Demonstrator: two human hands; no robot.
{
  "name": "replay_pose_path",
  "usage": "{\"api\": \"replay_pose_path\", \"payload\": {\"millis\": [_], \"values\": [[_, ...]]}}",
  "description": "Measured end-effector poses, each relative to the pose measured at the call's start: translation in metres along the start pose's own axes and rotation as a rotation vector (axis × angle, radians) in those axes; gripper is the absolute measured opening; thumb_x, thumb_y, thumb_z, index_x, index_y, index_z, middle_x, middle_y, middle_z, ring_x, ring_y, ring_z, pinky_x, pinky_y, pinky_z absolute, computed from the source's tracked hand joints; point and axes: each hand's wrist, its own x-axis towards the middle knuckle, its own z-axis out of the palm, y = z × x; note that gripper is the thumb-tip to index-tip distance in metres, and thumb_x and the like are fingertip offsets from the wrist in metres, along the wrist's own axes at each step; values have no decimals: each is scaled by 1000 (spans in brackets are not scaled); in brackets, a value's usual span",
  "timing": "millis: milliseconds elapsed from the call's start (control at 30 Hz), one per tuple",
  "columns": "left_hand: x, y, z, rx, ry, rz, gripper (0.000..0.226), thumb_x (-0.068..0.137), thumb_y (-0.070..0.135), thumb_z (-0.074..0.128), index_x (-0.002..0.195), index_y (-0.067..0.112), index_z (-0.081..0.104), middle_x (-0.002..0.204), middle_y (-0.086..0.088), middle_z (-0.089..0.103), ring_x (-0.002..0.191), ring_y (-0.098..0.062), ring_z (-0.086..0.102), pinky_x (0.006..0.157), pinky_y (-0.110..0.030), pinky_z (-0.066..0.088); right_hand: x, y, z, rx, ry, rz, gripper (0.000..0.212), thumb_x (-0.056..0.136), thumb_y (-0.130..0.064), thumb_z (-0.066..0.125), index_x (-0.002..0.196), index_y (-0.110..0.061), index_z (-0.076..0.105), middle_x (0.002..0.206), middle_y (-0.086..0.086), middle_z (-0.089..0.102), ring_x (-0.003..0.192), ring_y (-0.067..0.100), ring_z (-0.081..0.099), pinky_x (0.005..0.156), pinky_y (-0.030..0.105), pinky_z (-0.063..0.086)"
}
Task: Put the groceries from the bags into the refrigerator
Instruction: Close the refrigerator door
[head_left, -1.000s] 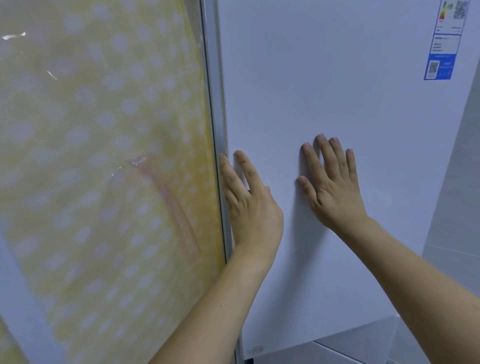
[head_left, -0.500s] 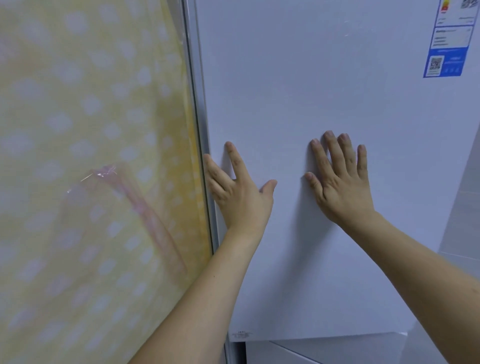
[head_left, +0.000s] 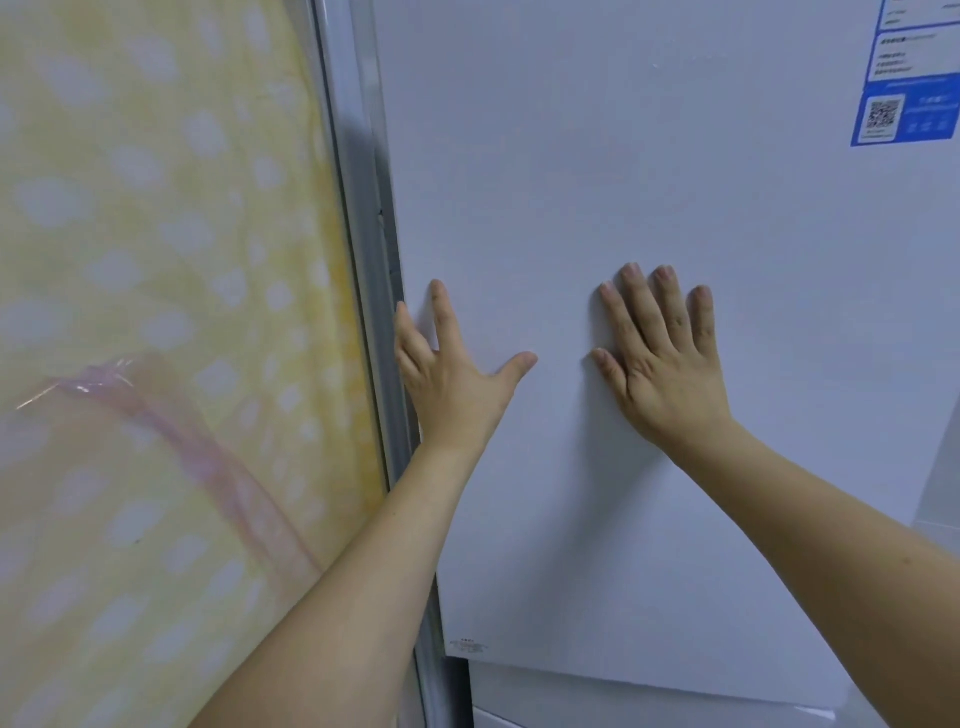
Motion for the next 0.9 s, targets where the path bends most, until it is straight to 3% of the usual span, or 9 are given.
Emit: {"api": "replay_pose_path", "payload": {"millis": [200, 300, 367, 467, 567, 900], "values": [[32, -23, 36, -118, -63, 35, 114, 71, 61, 78, 157, 38, 7, 164, -6, -11, 151, -26, -5, 119, -44, 14, 5, 3, 32, -75, 10, -5, 61, 103, -42, 35, 155, -11, 24, 161, 8, 20, 149, 30, 14, 119, 55, 9], [42, -35, 64, -142, -73, 83, 105, 78, 64, 69, 158, 34, 7, 163, -8, -16, 151, -26, -10, 121, -46, 10, 4, 8, 48, -121, -20, -25, 61, 103, -41, 34, 155, -11, 21, 162, 8, 18, 150, 30, 10, 121, 53, 3], [44, -42, 84, -66, -30, 143, 101, 84, 70, 53, 159, 24, 4, 162, -18, -18, 151, -33, -14, 122, -51, 5, 3, 6, 52, -136, -36, -5, 61, 104, -41, 30, 156, -11, 16, 163, 7, 14, 150, 30, 7, 121, 52, -2], [41, -46, 108, 74, 134, 250, 92, 94, 67, 29, 157, 2, 13, 161, -30, 0, 150, -44, -4, 120, -59, 5, 4, 5, 53, -139, -35, 11, 61, 104, -40, 28, 157, -12, 13, 163, 6, 12, 150, 30, 5, 121, 51, -3], [42, -52, 119, 98, 226, 320, 86, 95, 58, 30, 154, -4, 19, 161, -29, 10, 151, -42, 5, 121, -58, 7, 3, 4, 53, -150, -23, 15, 61, 104, -39, 28, 157, -11, 14, 163, 7, 13, 150, 30, 6, 120, 52, -1], [46, -57, 123, 117, 278, 352, 82, 95, 52, 33, 154, -3, 19, 161, -28, 12, 151, -41, 6, 121, -57, 9, 2, 3, 52, -157, -16, 25, 61, 104, -38, 29, 157, -11, 13, 163, 8, 12, 150, 32, 10, 120, 53, 1]]}}
